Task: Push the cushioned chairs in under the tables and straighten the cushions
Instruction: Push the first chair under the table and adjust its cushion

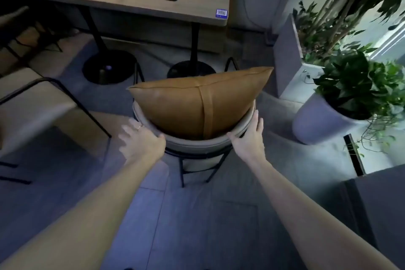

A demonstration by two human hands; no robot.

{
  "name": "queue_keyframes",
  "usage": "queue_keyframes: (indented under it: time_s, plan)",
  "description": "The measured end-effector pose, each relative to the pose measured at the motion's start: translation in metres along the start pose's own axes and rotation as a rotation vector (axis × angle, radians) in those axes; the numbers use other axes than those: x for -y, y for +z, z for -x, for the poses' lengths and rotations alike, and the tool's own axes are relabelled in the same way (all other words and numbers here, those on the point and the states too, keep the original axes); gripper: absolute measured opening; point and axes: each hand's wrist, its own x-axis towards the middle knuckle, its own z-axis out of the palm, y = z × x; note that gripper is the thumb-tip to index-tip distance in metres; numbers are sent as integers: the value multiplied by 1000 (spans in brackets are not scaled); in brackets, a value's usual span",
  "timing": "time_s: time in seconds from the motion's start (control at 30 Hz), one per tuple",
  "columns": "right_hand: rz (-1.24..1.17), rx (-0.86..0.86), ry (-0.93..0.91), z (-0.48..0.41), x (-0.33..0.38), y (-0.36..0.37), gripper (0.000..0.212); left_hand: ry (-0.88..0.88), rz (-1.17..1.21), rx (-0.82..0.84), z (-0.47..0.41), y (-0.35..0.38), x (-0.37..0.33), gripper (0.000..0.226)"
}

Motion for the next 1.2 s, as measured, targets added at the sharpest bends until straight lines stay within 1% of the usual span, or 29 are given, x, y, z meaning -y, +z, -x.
queue_keyframes:
  time_s: [0.1,0.17,0.3,0.4,0.5,0.57,0.73,0.93,1.07,1.2]
  plan:
    - [-234,33,250,-15,-5,20,116,-156,146,122,-20,20,-2,93]
    - [-365,47,377,-27,-7,34,120,-190,299,164,-29,32,-8,97]
    - [-569,55,527,-44,-10,55,123,-199,498,171,-37,56,-19,109]
    - [-681,74,615,-49,-11,66,120,-226,614,153,-37,72,-24,108]
    - [-714,68,613,-52,-13,69,115,-228,711,53,-33,81,-27,115]
    - [-715,86,605,-52,-13,67,113,-236,752,14,-30,82,-29,115]
    - [-709,122,589,-47,-17,60,106,-236,776,9,-22,85,-26,113]
    - [-725,133,579,-30,-23,62,108,-254,793,-12,-13,88,-11,114]
    - [-694,149,561,-19,-25,67,110,-247,814,-37,-13,85,3,113]
    - [-706,176,603,-13,-24,64,108,-224,784,-52,-18,77,20,115]
